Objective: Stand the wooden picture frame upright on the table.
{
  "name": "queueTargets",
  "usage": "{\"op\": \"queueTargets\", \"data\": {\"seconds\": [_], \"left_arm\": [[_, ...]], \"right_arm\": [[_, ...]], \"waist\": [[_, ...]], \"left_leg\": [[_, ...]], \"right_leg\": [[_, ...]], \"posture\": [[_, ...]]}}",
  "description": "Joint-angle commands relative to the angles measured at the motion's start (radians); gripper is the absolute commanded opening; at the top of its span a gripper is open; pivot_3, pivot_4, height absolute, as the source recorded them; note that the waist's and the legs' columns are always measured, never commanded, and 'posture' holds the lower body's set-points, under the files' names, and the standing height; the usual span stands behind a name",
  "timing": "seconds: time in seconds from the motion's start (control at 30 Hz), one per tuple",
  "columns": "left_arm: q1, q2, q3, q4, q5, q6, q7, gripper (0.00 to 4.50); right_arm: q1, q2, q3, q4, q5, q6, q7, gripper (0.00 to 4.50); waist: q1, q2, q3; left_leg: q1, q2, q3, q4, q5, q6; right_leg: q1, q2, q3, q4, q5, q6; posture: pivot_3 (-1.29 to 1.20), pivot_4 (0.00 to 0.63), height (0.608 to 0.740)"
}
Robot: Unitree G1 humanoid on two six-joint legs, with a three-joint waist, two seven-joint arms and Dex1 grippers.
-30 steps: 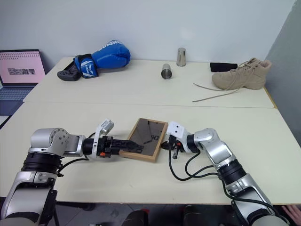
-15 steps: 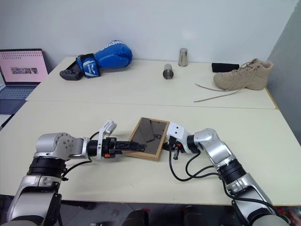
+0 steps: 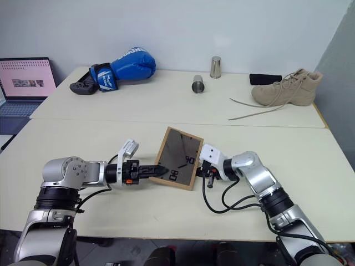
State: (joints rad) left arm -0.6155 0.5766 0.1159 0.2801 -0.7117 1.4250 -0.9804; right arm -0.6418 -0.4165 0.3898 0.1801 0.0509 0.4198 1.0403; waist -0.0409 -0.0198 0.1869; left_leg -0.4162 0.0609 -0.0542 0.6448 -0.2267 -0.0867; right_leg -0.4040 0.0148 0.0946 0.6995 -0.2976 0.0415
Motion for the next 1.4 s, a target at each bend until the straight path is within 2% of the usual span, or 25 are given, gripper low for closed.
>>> {"op": "queueTargets", "data": {"seconds": [0.03,0.2,0.33,0.4,0.47,0.53,0.67,0.87,1.07,1.4], "left_arm": [[-0.006,-0.033,0.071,-0.084,-0.054,0.035,0.059,1.3],[0.003,-0.079,0.178,-0.207,-0.102,0.04,0.146,1.3],[0.007,-0.124,0.264,-0.282,-0.128,0.043,0.228,1.3],[0.015,-0.137,0.289,-0.317,-0.144,0.041,0.258,1.3],[0.033,-0.14,0.299,-0.372,-0.155,0.022,0.282,1.3],[0.039,-0.144,0.307,-0.397,-0.164,0.015,0.299,1.3],[0.036,-0.148,0.312,-0.418,-0.193,0.017,0.322,1.3],[0.031,-0.136,0.305,-0.427,-0.216,0.018,0.337,1.3],[0.027,-0.131,0.299,-0.434,-0.24,0.017,0.349,1.3],[0.034,-0.135,0.289,-0.435,-0.243,0.003,0.36,1.3]], "right_arm": [[0.015,-0.069,-0.065,-0.038,0.014,-0.006,0.011,0.0],[0.025,-0.187,-0.165,-0.064,0.076,0.048,0.053,0.0],[-0.001,-0.231,-0.226,-0.09,0.147,0.121,0.096,0.64],[-0.028,-0.23,-0.258,-0.107,0.195,0.188,0.101,1.1],[-0.139,-0.174,-0.36,-0.117,0.367,0.385,0.094,1.59],[-0.213,-0.137,-0.404,-0.094,0.439,0.472,0.079,2.07],[-0.313,-0.088,-0.41,0.005,0.45,0.486,0.042,3.08],[-0.361,-0.036,-0.366,0.074,0.435,0.441,0.034,4.46],[-0.385,0.024,-0.331,0.115,0.41,0.39,0.008,4.46],[-0.387,0.11,-0.288,0.008,0.438,0.41,0.013,4.46]], "waist": [[0.003,0.0,0.0],[0.005,0.0,0.0],[-0.002,0.0,0.001],[-0.011,0.0,0.001],[-0.023,0.0,0.001],[-0.031,0.0,0.001],[-0.031,-0.001,0.001],[-0.019,-0.001,0.001],[-0.019,-0.001,0.001],[-0.019,-0.001,0.001]], "left_leg": [[0.0,0.0,0.0,0.0,0.0,0.0],[-0.001,0.0,0.0,0.0,0.0,0.0],[-0.001,0.001,0.0,-0.001,0.0,0.0],[0.0,0.001,0.0,-0.001,0.0,0.0],[0.0,0.002,0.0,-0.001,0.0,0.0],[0.0,0.002,0.001,-0.001,0.0,0.0],[0.0,0.002,-0.001,-0.001,0.0,0.0],[-0.002,0.0,0.0,-0.001,0.0,0.0],[-0.002,0.001,0.0,-0.001,0.0,0.0],[-0.001,0.001,0.0,-0.002,0.0,0.0]], "right_leg": [[0.0,0.0,0.0,0.0,0.0,0.0],[0.0,0.0,0.0,-0.001,0.0,0.0],[-0.001,0.0,0.001,-0.001,0.0,0.0],[-0.001,0.001,0.001,-0.001,0.0,0.0],[-0.001,0.001,0.001,-0.001,0.0,0.0],[-0.001,0.001,0.002,0.0,0.0,0.0],[0.0,0.001,0.0,-0.001,0.0,0.0],[-0.001,0.0,0.0,-0.002,0.0,0.0],[-0.001,0.0,0.0,-0.002,0.0,0.0],[-0.001,0.0,0.0,-0.002,0.0,0.0]], "posture": [[0.0,0.15,0.74],[0.0,0.15,0.74],[0.0,0.15,0.74],[0.0,0.15,0.74],[0.0,0.15,0.74],[0.0,0.15,0.74],[0.0,0.15,0.74],[0.0,0.15,0.74],[0.0,0.15,0.74],[0.0,0.15,0.74]]}}
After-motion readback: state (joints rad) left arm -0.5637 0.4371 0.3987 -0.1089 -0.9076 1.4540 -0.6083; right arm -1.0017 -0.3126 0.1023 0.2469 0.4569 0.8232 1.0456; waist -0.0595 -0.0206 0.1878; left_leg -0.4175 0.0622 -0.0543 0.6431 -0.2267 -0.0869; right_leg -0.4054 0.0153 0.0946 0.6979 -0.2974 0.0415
